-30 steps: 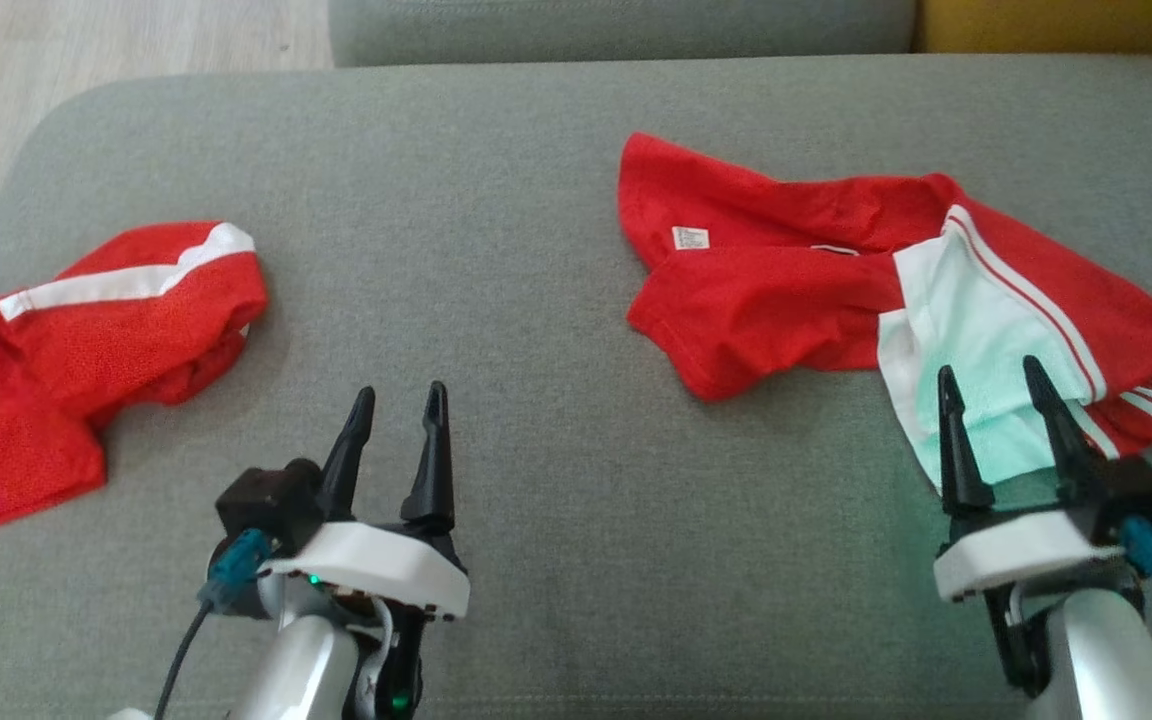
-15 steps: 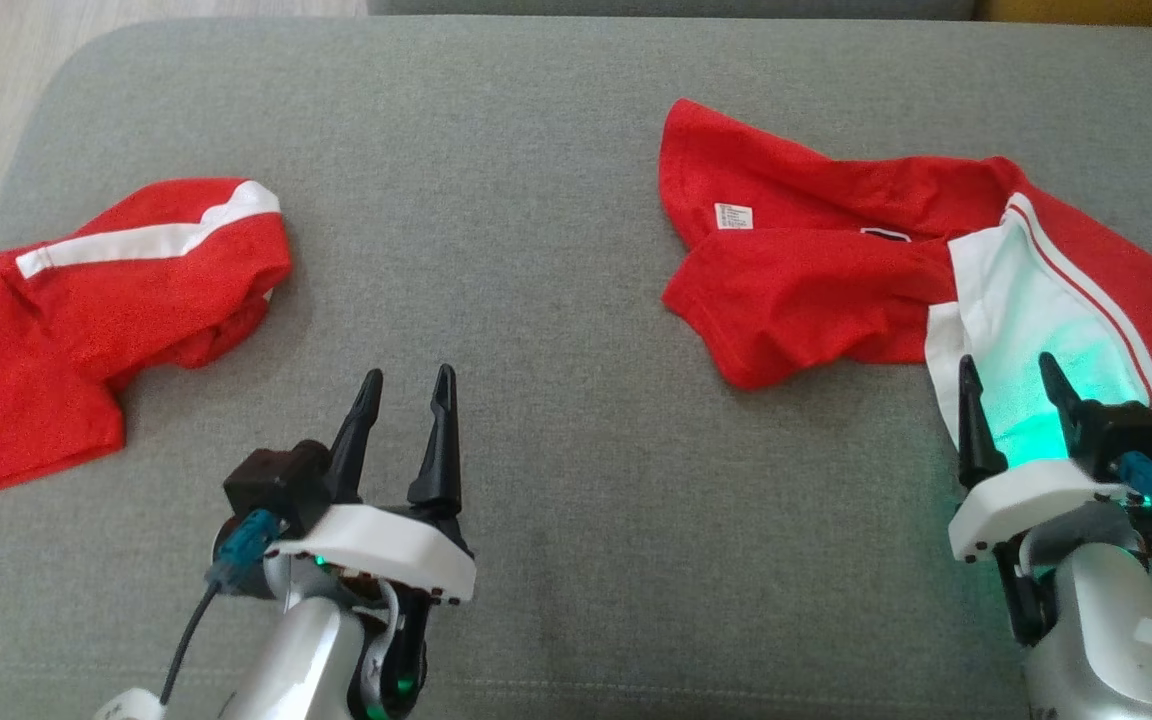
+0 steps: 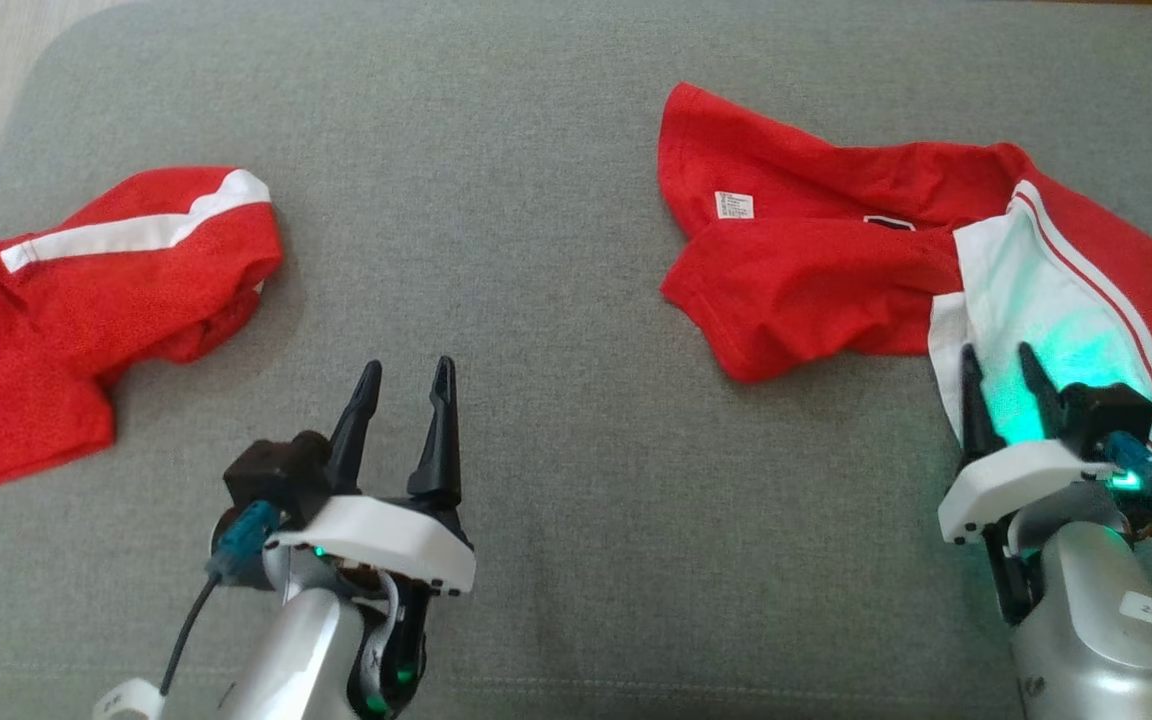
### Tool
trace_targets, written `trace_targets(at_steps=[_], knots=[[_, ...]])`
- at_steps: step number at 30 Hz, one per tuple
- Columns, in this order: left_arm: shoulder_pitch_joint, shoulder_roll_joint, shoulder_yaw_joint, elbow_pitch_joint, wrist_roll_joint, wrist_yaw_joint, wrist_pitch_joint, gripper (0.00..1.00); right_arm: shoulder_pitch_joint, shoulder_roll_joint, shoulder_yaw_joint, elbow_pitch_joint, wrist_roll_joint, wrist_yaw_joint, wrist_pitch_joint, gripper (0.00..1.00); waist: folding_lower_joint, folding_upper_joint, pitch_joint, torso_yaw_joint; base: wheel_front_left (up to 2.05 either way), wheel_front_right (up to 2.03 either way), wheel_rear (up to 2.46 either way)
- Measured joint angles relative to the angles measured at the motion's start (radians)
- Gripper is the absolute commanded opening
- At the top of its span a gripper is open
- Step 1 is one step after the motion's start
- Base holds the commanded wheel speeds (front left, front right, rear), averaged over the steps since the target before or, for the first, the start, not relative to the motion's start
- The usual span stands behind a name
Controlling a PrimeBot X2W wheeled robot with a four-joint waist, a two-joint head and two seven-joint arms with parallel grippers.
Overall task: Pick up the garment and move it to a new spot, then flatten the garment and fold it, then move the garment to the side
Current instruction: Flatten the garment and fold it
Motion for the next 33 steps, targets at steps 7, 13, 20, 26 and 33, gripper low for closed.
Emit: trace_targets(at_steps=[7, 13, 20, 26, 33], knots=[[-0.002, 0.0, 0.001, 0.014, 0.0, 0.0, 0.0, 1.0, -0.001, 0.0, -0.028, -0.027, -0.023, 0.0, -0.018, 0.0, 0.0, 0.0, -0.026, -0.01, 0.0, 0.0, 0.0], [0.0, 0.0, -0.003, 0.014, -0.003, 0.0, 0.0, 1.0, -0.002, -0.018, -0.055, -0.179, -0.072, 0.0, 0.022, 0.0, 0.0, 0.0, -0.059, -0.024, 0.0, 0.0, 0.0], [-0.002, 0.0, -0.036, 0.003, -0.013, 0.0, 0.0, 1.0, -0.194, -0.25, -0.012, -0.253, -0.076, 0.0, 0.178, 0.0, 0.0, 0.0, -0.029, -0.02, 0.0, 0.0, 0.0], [-0.039, 0.0, -0.066, -0.001, -0.028, 0.0, 0.0, 1.0, -0.436, -0.428, -0.017, -0.16, -0.063, 0.0, 0.249, 0.0, 0.0, 0.0, 0.033, 0.016, 0.0, 0.0, 0.0], [-0.074, 0.0, -0.085, -0.002, -0.028, 0.002, 0.0, 1.0, -0.595, -0.483, -0.044, 0.046, -0.094, 0.0, 0.27, 1.0, 0.0001, 0.0, 0.105, 0.061, 0.0, 0.0, 0.0]])
